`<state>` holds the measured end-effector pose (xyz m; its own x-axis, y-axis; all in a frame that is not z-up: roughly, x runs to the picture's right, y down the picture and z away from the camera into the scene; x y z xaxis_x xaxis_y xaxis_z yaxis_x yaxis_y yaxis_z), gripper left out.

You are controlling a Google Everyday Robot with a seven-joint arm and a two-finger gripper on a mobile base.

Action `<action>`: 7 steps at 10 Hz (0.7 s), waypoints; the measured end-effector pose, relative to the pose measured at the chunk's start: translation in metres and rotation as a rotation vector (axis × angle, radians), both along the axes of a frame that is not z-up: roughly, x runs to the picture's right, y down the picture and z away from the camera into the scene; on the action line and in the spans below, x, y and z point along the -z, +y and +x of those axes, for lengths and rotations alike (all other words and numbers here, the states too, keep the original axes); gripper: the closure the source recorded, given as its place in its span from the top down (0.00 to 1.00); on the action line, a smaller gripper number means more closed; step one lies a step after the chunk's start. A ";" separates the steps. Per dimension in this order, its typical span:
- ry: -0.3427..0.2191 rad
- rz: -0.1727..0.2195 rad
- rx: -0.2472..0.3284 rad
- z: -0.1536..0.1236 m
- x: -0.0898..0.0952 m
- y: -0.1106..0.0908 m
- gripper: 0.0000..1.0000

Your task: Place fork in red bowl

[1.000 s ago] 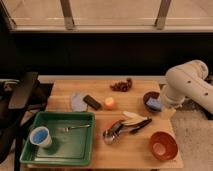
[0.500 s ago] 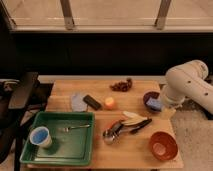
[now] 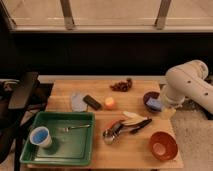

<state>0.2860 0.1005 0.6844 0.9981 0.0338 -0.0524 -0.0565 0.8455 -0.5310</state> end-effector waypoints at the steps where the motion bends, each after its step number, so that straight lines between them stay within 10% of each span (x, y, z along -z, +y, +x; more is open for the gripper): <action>1: 0.000 0.000 0.000 0.000 0.000 0.000 0.65; 7: -0.150 -0.022 -0.002 -0.034 -0.011 -0.040 0.65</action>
<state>0.2521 0.0604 0.6958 0.9947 0.0359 0.0963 0.0233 0.8337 -0.5517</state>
